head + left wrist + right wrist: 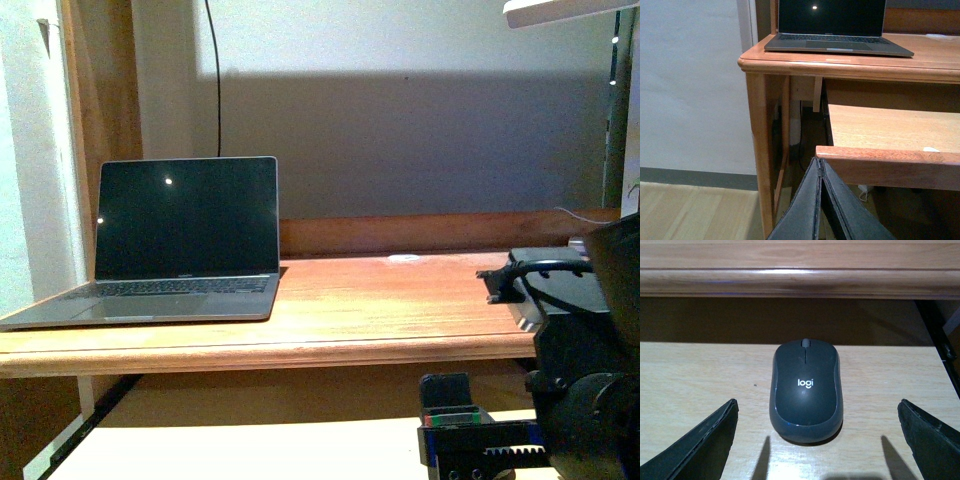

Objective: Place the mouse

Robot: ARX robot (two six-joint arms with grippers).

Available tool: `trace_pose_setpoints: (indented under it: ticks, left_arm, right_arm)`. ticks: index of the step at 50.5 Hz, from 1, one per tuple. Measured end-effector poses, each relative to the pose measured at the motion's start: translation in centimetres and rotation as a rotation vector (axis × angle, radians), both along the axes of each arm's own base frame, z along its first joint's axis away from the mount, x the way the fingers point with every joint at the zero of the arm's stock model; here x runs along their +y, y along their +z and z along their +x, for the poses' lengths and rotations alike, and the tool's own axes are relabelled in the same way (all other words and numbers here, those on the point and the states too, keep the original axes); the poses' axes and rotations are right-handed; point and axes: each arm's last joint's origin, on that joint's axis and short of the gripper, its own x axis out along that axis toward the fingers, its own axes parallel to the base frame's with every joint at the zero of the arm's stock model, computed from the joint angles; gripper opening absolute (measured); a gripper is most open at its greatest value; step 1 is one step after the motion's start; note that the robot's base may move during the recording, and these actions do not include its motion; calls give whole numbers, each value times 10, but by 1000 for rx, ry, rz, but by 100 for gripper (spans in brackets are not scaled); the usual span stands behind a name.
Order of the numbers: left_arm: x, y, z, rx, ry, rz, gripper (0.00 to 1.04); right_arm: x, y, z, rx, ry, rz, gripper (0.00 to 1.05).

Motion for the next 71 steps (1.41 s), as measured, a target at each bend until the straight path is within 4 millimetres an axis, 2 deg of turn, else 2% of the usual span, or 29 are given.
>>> trace_pose_setpoints:
  ticks: [11, 14, 22, 31, 39, 47, 54, 65, 71]
  left_arm:
    - [0, 0, 0, 0, 0, 0, 4]
    - [0, 0, 0, 0, 0, 0, 17]
    - [0, 0, 0, 0, 0, 0, 41]
    - [0, 0, 0, 0, 0, 0, 77]
    - [0, 0, 0, 0, 0, 1, 98]
    - [0, 0, 0, 0, 0, 2, 97]
    - [0, 0, 0, 0, 0, 2, 97]
    - [0, 0, 0, 0, 0, 2, 97]
    - [0, 0, 0, 0, 0, 2, 97]
  right_arm:
    - [12, -12, 21, -17, -40, -44, 98]
    - [14, -14, 24, -14, -40, -49, 98]
    - [20, -19, 29, -12, -28, -68, 98]
    - [28, -25, 41, -20, -33, -115, 98]
    - [31, -33, 49, -2, -34, -147, 98]
    - [33, -40, 55, 30, -33, -176, 98]
    - [33, -39, 58, 36, -29, -175, 97]
    - [31, -38, 58, 51, -13, -144, 59]
    - [24, -28, 55, 55, -11, -94, 55]
